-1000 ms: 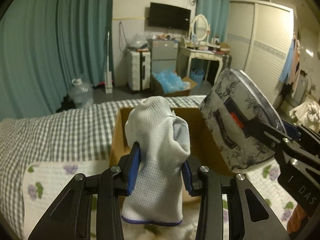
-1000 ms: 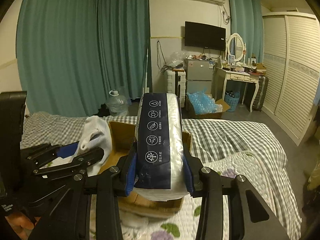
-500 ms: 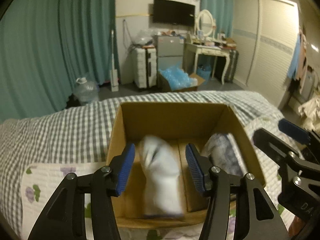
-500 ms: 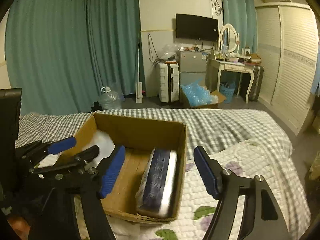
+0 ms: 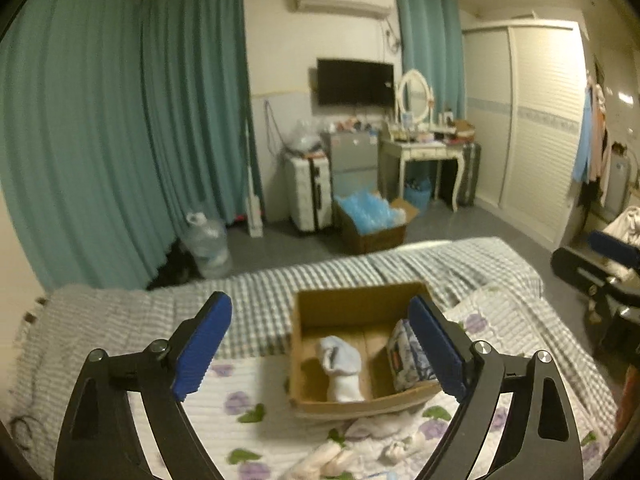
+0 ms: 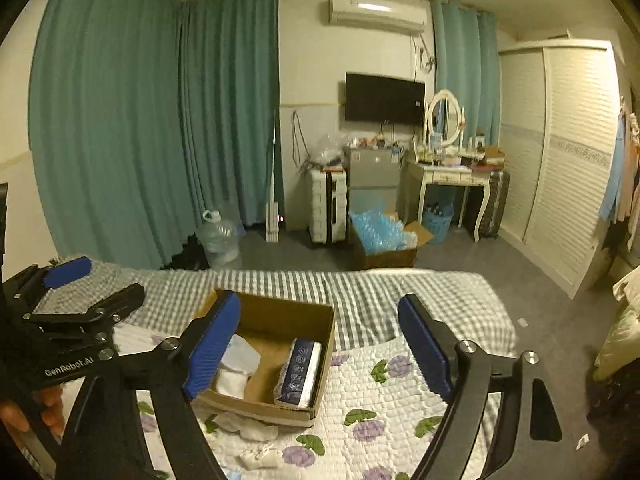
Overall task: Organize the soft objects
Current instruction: 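Move both tools back over the remaining items on the quilt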
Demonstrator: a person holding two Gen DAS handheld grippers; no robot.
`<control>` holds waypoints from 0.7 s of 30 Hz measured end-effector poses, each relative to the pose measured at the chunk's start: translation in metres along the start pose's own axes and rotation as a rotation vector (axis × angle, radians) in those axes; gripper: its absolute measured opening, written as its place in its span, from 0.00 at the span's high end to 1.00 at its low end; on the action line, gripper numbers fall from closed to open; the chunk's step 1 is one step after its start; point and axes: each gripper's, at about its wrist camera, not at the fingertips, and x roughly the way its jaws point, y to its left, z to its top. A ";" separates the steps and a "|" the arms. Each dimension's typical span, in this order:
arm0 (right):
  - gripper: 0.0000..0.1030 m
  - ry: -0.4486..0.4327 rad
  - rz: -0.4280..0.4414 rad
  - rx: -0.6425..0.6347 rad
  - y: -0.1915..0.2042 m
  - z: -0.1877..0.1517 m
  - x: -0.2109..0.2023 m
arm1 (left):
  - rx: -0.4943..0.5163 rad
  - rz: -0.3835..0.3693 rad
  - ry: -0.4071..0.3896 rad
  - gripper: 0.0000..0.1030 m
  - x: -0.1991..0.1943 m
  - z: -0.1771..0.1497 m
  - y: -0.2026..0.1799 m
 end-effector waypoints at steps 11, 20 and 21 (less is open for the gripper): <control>0.05 -0.030 0.011 -0.015 0.030 0.005 -0.104 | 0.017 0.000 0.001 0.10 -0.088 -0.020 0.014; 0.00 0.061 -0.007 -0.042 0.057 -0.042 -0.091 | -0.050 -0.018 0.040 0.00 -0.076 -0.079 0.040; 0.00 0.076 -0.007 -0.047 0.060 -0.051 -0.084 | -0.059 -0.011 0.049 0.00 -0.071 -0.092 0.045</control>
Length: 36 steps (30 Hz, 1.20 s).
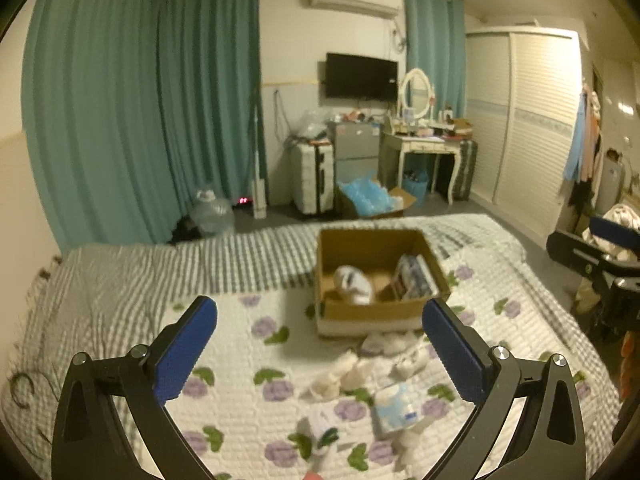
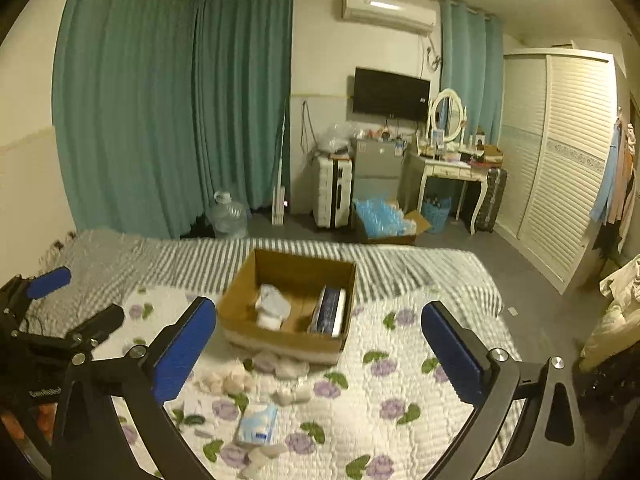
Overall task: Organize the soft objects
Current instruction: 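Move both tools back over the remaining items on the quilt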
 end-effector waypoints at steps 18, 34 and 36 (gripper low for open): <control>0.00 0.243 0.062 -0.117 0.069 -0.164 0.154 | -0.078 0.041 0.159 0.00 0.092 -0.136 0.024; 0.33 0.407 0.131 -0.123 0.087 -0.222 0.207 | -0.128 0.035 0.294 0.00 0.121 -0.188 0.037; 0.43 0.397 0.131 -0.121 0.086 -0.222 0.205 | -0.126 0.024 0.303 0.00 0.120 -0.191 0.034</control>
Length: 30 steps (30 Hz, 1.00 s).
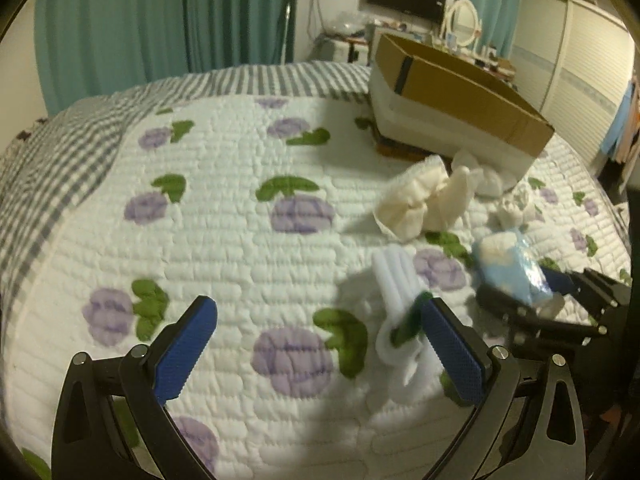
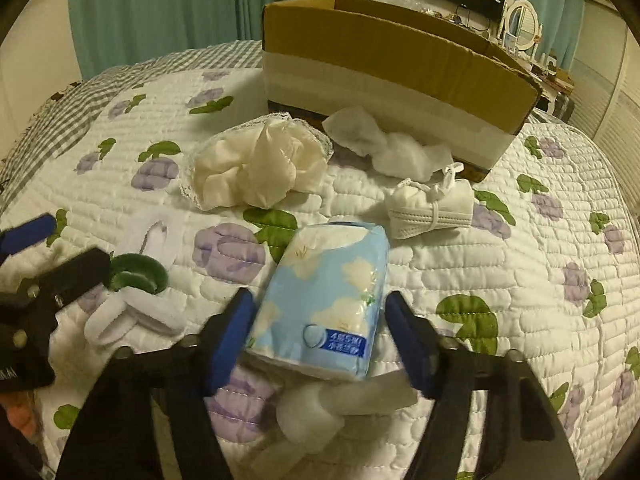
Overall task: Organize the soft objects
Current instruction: 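Move both tools back over the remaining items on the quilt, then grasp the white hair-tie bundle with the left tool while the right grasps the light-blue tissue pack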
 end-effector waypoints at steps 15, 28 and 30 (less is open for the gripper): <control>0.50 -0.127 0.016 0.077 -0.037 0.007 -0.048 | 0.070 -0.051 -0.005 0.00 0.005 -0.005 -0.037; 0.50 -0.112 0.040 0.108 -0.055 -0.003 -0.046 | 0.102 -0.086 0.048 0.48 0.018 -0.012 -0.056; 0.50 -0.111 0.038 0.099 -0.055 -0.004 -0.050 | 0.098 -0.088 0.048 0.48 0.014 -0.011 -0.056</control>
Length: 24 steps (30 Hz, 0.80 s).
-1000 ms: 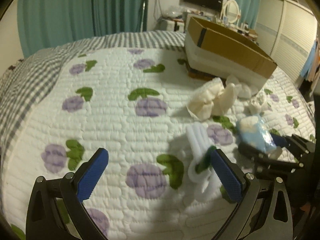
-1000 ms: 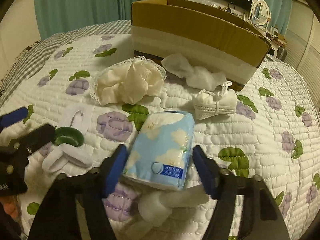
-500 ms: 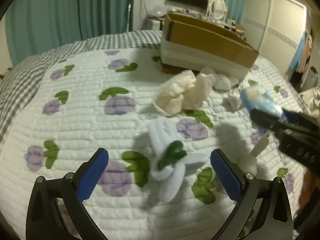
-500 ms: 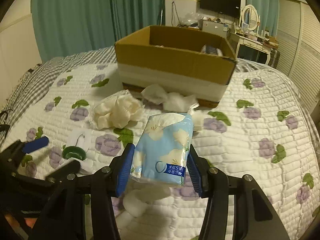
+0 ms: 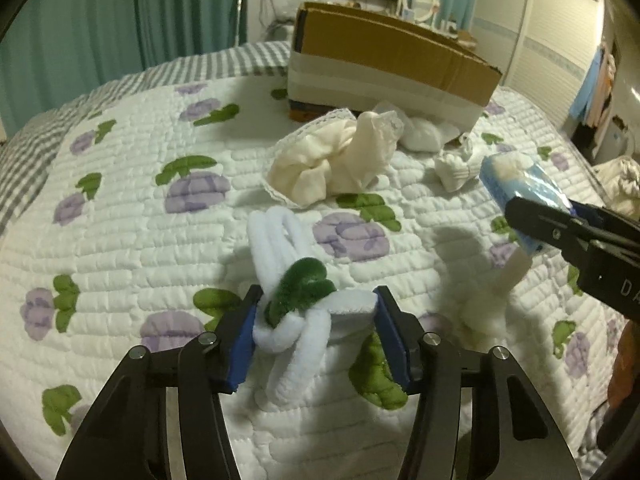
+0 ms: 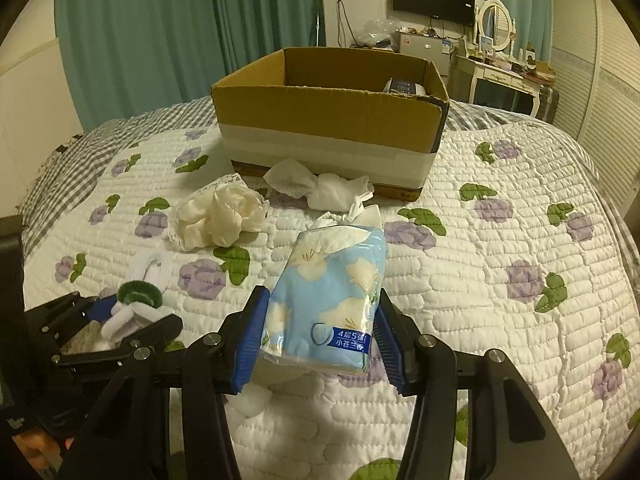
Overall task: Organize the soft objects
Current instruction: 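Grasp the white hair-tie bundle with the left tool while the right grasps the light-blue tissue pack, then carry both items into the box and open both tools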
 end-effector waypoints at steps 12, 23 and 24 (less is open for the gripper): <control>0.50 -0.045 -0.009 -0.053 0.003 0.008 -0.057 | 0.050 -0.013 -0.108 0.48 -0.074 0.037 -0.025; 0.50 -0.179 -0.013 -0.032 -0.010 0.062 -0.125 | 0.068 -0.018 -0.223 0.48 -0.128 0.094 -0.041; 0.50 -0.190 -0.016 -0.037 -0.010 0.069 -0.127 | 0.070 -0.019 -0.228 0.48 -0.129 0.099 -0.042</control>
